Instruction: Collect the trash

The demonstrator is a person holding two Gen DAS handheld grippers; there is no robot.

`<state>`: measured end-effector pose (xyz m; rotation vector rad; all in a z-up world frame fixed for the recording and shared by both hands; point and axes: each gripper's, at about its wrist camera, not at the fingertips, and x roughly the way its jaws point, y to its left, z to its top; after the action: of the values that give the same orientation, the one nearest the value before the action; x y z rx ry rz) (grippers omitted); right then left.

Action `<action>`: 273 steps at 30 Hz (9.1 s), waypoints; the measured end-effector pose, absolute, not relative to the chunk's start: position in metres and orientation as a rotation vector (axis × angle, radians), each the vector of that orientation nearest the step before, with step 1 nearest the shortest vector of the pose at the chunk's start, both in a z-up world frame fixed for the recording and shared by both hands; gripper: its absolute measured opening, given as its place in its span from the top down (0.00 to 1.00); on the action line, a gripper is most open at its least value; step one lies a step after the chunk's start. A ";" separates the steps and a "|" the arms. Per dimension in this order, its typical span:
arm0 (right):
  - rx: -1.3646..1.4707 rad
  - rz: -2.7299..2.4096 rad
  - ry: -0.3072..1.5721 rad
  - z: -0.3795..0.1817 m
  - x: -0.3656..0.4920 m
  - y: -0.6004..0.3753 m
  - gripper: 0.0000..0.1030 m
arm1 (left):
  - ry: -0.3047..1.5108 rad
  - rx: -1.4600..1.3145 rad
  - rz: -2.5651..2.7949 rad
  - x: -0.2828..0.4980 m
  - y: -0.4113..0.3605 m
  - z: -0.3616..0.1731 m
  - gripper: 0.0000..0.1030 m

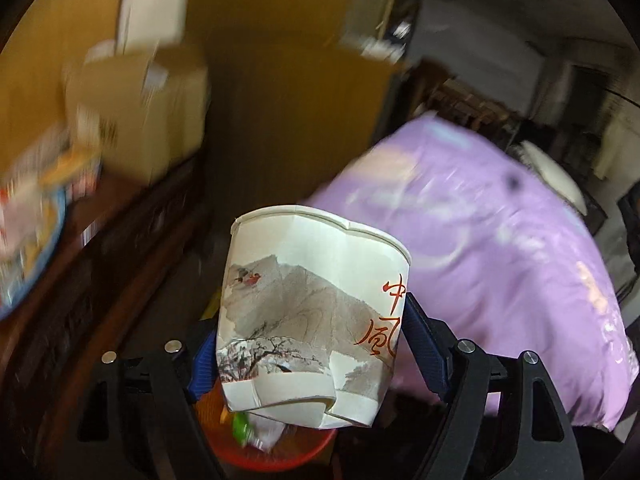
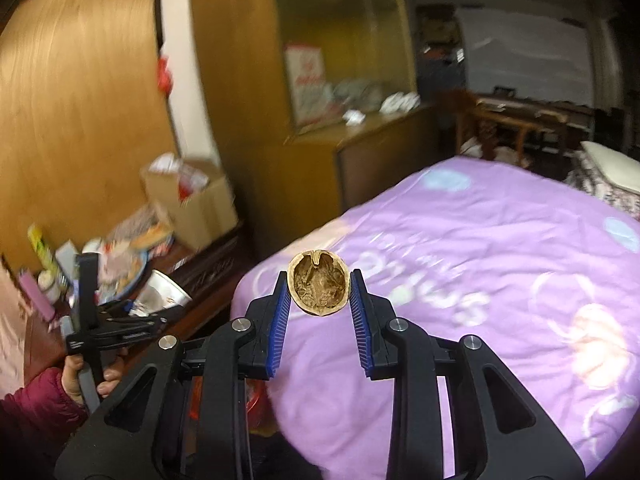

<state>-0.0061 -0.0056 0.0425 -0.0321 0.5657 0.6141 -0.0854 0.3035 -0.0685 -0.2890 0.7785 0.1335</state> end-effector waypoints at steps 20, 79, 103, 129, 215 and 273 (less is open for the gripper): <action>-0.230 0.838 0.837 -0.018 -0.006 0.134 0.70 | 0.799 -0.212 0.438 -0.111 0.376 -0.075 0.08; -0.374 0.715 1.036 -0.134 -0.038 0.165 0.52 | 0.961 -0.128 0.408 -0.131 0.321 -0.146 0.06; -0.430 0.768 1.059 -0.148 -0.043 0.182 0.47 | 0.964 -0.133 0.445 -0.128 0.328 -0.161 0.06; -0.427 0.762 1.068 -0.150 -0.043 0.183 0.43 | 0.978 -0.128 0.437 -0.126 0.324 -0.166 0.06; -0.449 0.731 1.044 -0.147 -0.044 0.187 0.43 | 1.026 -0.124 0.404 -0.119 0.324 -0.178 0.06; -0.449 0.730 1.047 -0.146 -0.044 0.186 0.43 | 1.032 -0.108 0.409 -0.122 0.324 -0.181 0.06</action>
<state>-0.0444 0.1865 -0.1457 -0.4492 1.0468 0.7302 -0.1217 0.3236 -0.1809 -0.1084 1.0324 0.4090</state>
